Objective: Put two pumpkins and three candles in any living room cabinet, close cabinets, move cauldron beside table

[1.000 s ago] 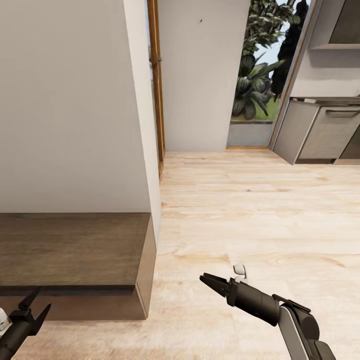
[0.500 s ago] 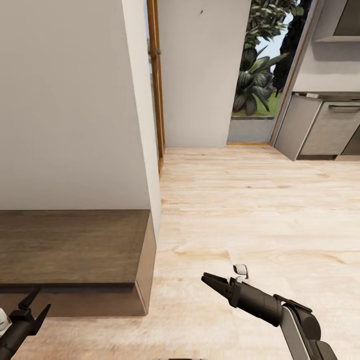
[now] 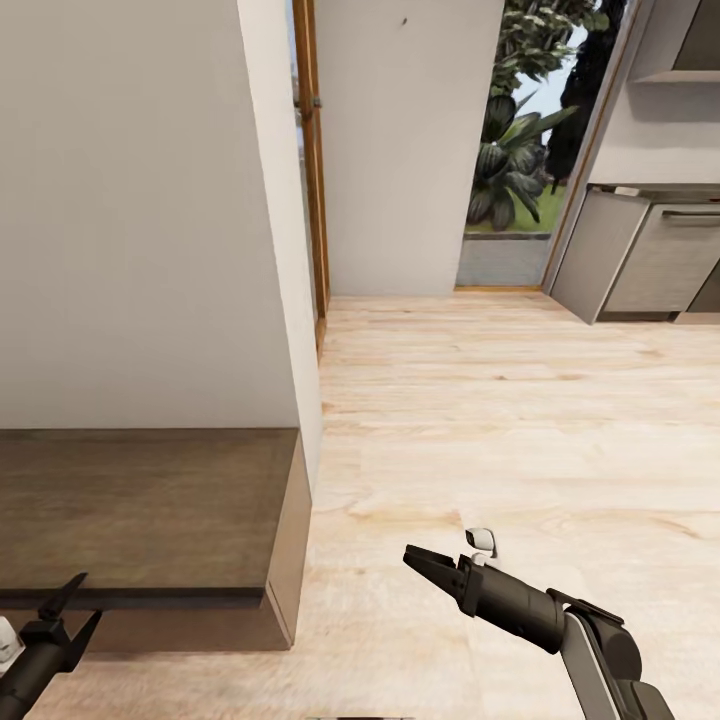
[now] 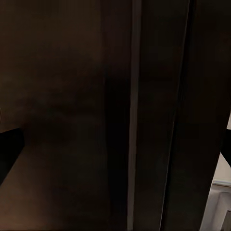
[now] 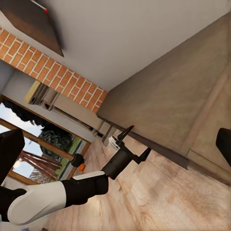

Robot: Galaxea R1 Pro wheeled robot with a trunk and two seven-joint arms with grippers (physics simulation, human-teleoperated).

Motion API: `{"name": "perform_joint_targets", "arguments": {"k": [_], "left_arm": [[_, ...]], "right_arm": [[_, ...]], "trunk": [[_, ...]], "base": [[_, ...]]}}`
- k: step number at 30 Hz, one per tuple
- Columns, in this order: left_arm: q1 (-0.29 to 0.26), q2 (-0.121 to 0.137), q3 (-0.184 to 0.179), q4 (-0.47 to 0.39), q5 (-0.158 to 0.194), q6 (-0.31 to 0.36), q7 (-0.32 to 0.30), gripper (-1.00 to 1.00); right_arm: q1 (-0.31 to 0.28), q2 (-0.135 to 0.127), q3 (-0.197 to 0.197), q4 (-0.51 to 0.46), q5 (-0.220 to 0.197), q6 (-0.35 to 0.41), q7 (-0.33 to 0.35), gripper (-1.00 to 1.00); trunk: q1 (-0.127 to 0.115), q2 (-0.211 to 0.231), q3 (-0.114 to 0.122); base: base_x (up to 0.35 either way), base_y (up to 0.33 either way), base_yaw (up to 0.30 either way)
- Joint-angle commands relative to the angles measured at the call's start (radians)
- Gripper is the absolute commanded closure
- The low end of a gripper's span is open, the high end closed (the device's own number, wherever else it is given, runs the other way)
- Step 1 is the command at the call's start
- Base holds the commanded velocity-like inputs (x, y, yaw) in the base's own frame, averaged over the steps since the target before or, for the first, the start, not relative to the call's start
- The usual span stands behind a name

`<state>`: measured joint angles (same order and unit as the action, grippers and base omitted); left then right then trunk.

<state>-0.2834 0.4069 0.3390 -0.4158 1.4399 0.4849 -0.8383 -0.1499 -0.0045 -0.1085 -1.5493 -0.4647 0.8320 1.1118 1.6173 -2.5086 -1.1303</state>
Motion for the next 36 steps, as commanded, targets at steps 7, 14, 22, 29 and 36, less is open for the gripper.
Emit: {"name": "perform_joint_targets", "arguments": {"k": [7, 14, 22, 29, 36], "left_arm": [[-0.002, 0.000, 0.001, 0.000, 0.008, 0.006, 0.001, -1.00], [-0.002, 0.000, 0.002, 0.000, 0.008, 0.006, -0.001, -1.00], [-0.002, 0.000, 0.002, 0.000, 0.007, 0.006, 0.000, -1.00], [-0.001, 0.000, 0.002, 0.000, 0.007, 0.002, 0.001, -1.00], [-0.001, -0.001, 0.002, 0.000, 0.008, -0.039, -0.002, 1.00]], "right_arm": [[0.000, 0.000, 0.000, 0.000, -0.003, 0.006, -0.003, -1.00], [0.000, 0.000, 0.000, 0.000, -0.003, 0.006, -0.004, -1.00], [0.000, 0.000, 0.000, 0.000, -0.003, 0.005, -0.006, -1.00], [0.000, 0.000, 0.000, 0.000, -0.003, 0.006, -0.006, -1.00], [0.000, 0.000, 0.000, 0.000, -0.002, 0.006, -0.007, -1.00]], "trunk": [[0.000, 0.000, -0.001], [0.000, 0.000, -0.001], [0.000, 0.000, -0.001], [0.000, 0.000, -0.001], [0.000, 0.000, -0.001]], "base": [[-0.001, 0.000, 0.000], [-0.077, 0.000, 0.000], [-0.004, 0.000, 0.000], [0.000, 0.000, 0.000], [0.000, 0.000, 0.000]]}}
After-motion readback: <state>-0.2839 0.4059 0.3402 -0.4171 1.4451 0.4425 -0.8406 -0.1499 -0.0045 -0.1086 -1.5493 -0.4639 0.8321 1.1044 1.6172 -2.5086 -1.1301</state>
